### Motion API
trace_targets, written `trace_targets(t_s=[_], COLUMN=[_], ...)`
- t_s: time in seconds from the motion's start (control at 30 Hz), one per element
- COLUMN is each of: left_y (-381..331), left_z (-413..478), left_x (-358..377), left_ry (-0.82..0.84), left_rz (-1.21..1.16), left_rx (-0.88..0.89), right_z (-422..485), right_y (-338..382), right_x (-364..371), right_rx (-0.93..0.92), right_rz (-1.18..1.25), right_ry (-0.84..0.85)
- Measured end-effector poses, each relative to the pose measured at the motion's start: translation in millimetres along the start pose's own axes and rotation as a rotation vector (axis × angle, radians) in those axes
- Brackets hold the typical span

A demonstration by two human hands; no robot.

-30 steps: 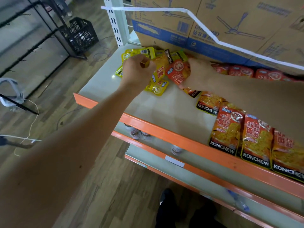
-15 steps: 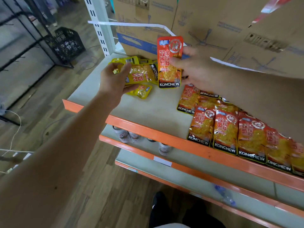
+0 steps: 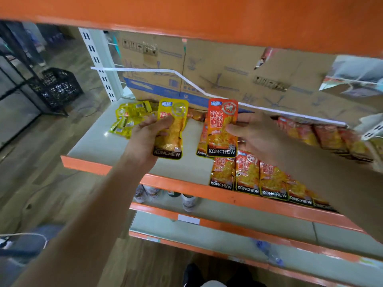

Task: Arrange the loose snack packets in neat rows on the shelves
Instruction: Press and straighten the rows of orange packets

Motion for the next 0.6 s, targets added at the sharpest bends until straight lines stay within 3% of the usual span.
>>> trace_targets(t_s=[0.27,0.6], left_y=[14,27], left_z=[-23,-48], left_x=[46,135], left_ry=[0.092,0.105], left_rz=[0.175,0.282], left_rx=[0.023,0.063], right_z=[-29,-83], right_y=[-16,-15], right_x=[-31,-112], right_rx=[-0.040,-0.030], right_rz=[-0.016,0.069], right_ry=[-0.183,-0.292])
Point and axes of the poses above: each hand's wrist, its own z-axis towards the middle knuckle, its own x-axis out of the palm, y = z × x, the point moved 2 cm from there along z, towards the middle knuckle, and after that the axes turned 9 degrees about z, right-handed, at the moved point
